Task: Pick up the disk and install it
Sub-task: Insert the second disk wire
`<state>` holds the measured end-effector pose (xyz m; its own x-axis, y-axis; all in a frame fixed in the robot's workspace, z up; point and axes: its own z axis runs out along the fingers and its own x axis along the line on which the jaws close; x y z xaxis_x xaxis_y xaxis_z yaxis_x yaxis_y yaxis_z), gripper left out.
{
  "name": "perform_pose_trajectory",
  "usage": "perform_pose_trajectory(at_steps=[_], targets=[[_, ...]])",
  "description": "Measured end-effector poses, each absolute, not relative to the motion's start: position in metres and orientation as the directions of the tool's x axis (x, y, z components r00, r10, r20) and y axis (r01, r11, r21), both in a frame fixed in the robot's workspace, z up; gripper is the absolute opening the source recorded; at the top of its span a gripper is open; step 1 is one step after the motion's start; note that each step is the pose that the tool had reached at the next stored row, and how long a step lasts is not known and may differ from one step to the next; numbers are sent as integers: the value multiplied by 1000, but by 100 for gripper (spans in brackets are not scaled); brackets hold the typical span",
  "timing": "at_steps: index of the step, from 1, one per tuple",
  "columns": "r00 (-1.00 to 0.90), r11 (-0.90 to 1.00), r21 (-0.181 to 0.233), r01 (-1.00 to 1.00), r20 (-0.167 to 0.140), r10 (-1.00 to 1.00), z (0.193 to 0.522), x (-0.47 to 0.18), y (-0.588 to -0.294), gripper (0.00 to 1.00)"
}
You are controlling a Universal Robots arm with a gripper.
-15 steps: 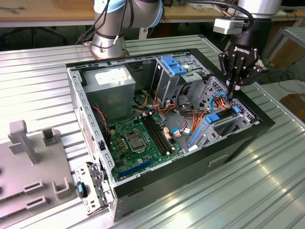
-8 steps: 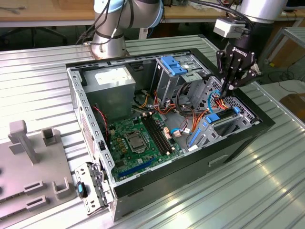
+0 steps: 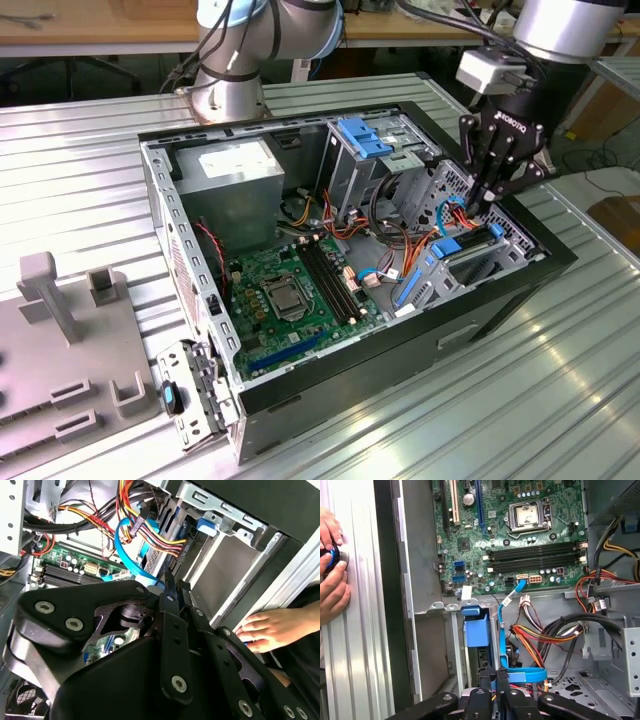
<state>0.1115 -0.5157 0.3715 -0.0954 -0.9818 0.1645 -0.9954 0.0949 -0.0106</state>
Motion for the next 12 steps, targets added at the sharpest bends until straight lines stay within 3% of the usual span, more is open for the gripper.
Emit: perform_pose_trajectory(at_steps=[5,9,12], targets=[[-94,94,-10,-996,144,-985,372,109,-522,16],[-94,94,-5,-996,91,-991,372,109,-532,16],[-94,94,-4,-996,79,-992,371,109,-539,16]])
